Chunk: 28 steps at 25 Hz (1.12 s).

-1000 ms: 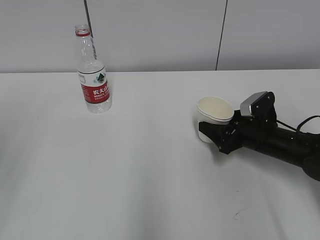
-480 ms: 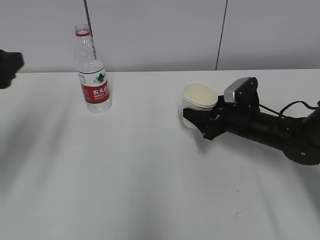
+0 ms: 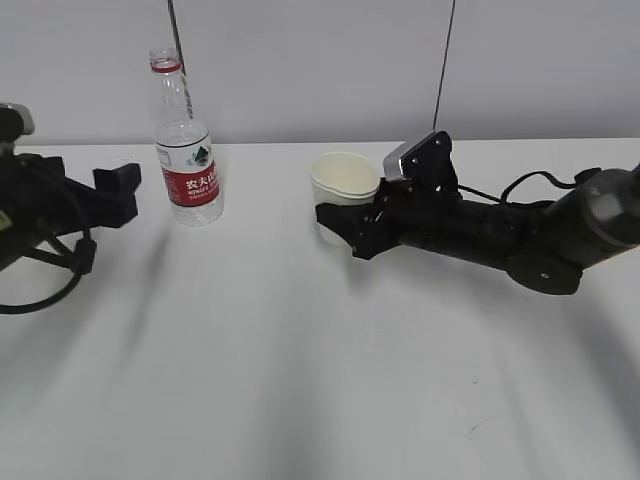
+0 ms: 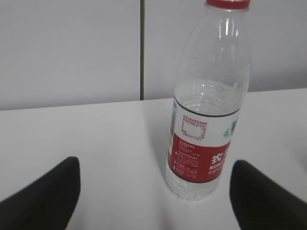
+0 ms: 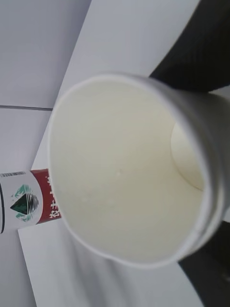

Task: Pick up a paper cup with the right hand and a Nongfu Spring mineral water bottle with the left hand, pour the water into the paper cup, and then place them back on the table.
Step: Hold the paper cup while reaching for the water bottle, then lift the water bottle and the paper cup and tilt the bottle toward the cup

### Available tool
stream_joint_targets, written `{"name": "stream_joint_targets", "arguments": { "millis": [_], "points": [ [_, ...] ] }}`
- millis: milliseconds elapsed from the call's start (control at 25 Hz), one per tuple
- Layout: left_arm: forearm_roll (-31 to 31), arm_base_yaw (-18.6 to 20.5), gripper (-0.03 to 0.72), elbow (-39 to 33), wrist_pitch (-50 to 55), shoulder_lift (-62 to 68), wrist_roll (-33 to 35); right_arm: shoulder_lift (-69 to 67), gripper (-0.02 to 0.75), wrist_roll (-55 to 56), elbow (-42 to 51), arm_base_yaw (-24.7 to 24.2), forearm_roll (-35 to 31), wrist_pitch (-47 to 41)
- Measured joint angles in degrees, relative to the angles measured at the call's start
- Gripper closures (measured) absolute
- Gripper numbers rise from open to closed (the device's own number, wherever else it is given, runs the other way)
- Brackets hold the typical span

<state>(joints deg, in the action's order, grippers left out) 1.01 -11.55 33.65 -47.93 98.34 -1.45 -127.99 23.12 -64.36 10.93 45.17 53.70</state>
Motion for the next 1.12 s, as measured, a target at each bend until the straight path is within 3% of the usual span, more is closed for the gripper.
{"name": "stream_joint_targets", "arguments": {
  "millis": [280, 1120],
  "points": [
    [6.58, -2.3, 0.07, 6.54, -4.4, 11.02, -2.61, 0.0, 0.223, 0.7, -0.13, 0.23, -0.59, -0.83],
    [4.27, -2.88, 0.067, 29.04, 0.94, 27.47, -3.3, 0.0, 0.224, 0.7, -0.13, 0.23, -0.59, -1.43]
  ]
}}
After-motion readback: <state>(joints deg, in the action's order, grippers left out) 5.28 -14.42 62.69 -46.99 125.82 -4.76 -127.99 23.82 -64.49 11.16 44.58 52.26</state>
